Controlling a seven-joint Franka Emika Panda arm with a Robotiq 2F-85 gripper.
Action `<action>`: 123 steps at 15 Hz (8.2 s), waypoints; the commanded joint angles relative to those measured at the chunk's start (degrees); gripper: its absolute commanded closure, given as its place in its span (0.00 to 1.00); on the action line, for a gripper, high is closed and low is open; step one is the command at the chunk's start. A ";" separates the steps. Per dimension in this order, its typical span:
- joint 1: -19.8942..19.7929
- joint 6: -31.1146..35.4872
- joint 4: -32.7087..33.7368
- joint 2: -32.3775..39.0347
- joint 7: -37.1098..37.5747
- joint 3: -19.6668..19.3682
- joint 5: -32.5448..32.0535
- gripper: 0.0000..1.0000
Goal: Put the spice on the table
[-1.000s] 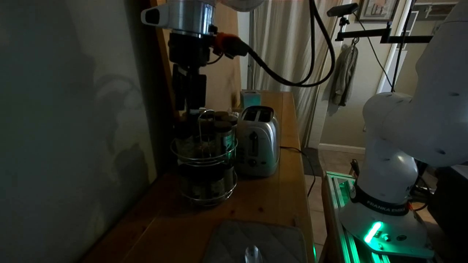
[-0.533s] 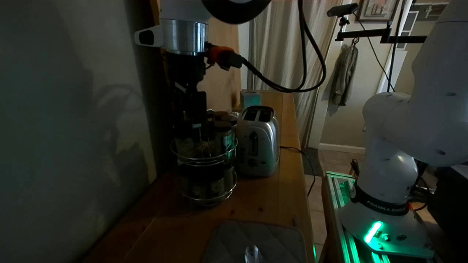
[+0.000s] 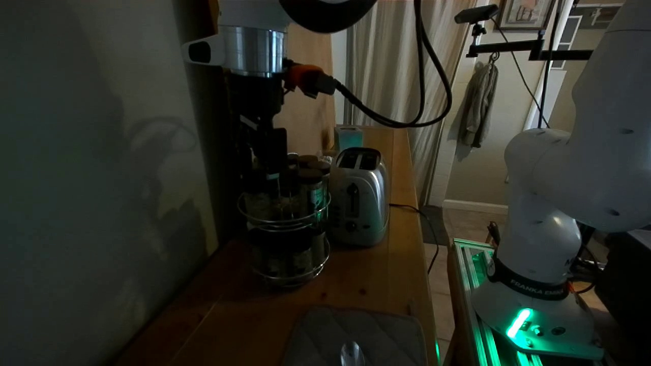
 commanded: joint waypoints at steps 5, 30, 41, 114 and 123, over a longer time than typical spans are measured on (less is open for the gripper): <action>-0.14 -1.47 1.81 1.32 -0.75 0.51 -1.06 0.40; 0.00 -4.41 1.73 0.80 -3.21 0.92 -0.93 0.26; -0.25 -1.80 1.61 0.79 -2.50 0.67 -0.43 0.73; 3.75 14.74 -6.16 12.81 -15.88 9.58 15.90 0.00; 5.00 16.07 -6.46 3.40 -11.31 9.76 8.71 0.00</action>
